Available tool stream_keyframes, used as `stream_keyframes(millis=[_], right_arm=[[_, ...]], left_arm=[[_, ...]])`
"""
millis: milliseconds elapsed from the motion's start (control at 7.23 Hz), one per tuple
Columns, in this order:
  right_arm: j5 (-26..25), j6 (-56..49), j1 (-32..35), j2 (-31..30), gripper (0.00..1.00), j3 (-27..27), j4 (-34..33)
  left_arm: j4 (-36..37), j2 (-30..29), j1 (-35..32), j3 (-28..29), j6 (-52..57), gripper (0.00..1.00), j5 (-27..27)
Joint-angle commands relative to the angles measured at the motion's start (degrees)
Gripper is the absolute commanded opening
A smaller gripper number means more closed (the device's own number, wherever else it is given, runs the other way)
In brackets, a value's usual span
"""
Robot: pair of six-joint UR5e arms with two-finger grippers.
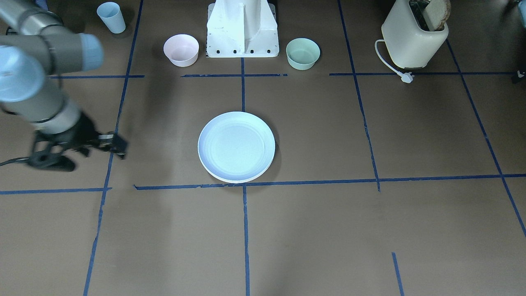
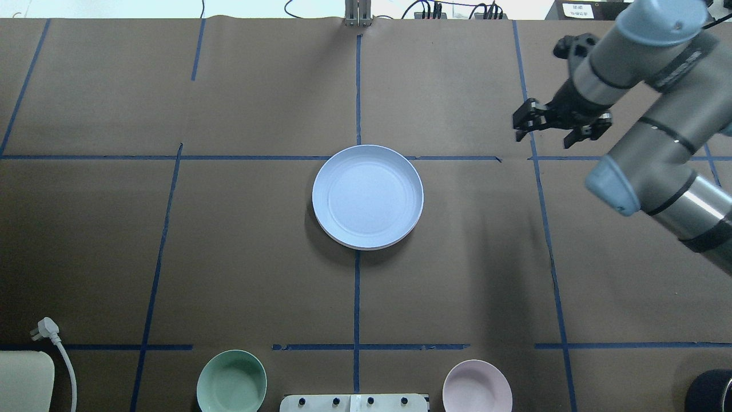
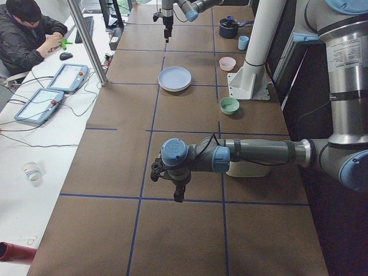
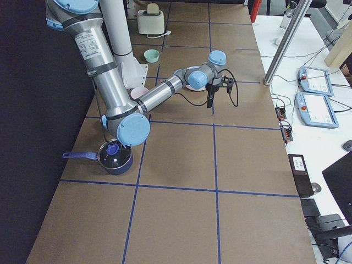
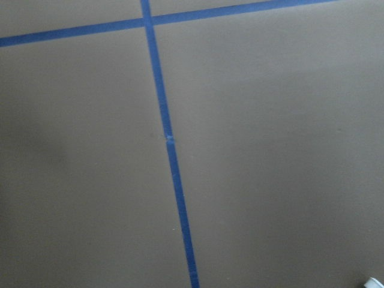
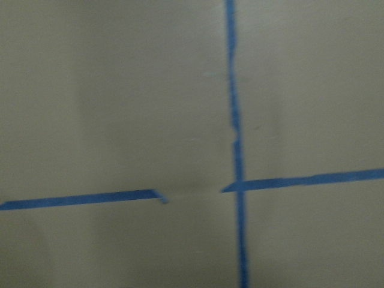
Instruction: Stack three plates with pink and blue
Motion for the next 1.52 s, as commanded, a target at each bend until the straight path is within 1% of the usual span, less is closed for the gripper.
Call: stream_keyframes(millis=[0,138,277,415,553,1383], right_arm=[[2.81,-31.58,15.41,-10.98,1.00,-0.23,-3.54],[4.72,-42.68,21.49,-15.99,1.00,-0.31,-3.64],[6.22,-49.23,26.24,-20.31,1.00,-0.14,-3.73],[5.72,-52.52,28.12,-26.44,1.00,0.04,-2.68],[5.19,-51.86,28.31,-28.50,1.00,0.04,-1.71],[5.36,-51.23,28.23,-28.52,1.00,0.04,-1.53]], left_arm=[[-0.03,-0.87,-0.67,0.94,0.09,1.00,0.96],[0.24,-0.96,-1.11,0.86,0.18,1.00,3.58],[0.33,-0.88,-1.81,0.51,0.18,1.00,3.86],[0.24,-0.18,-2.26,-0.19,0.18,1.00,3.69],[0.24,0.79,-2.43,-2.37,0.18,1.00,3.78],[0.15,1.06,-2.26,-2.66,0.18,1.00,3.69]])
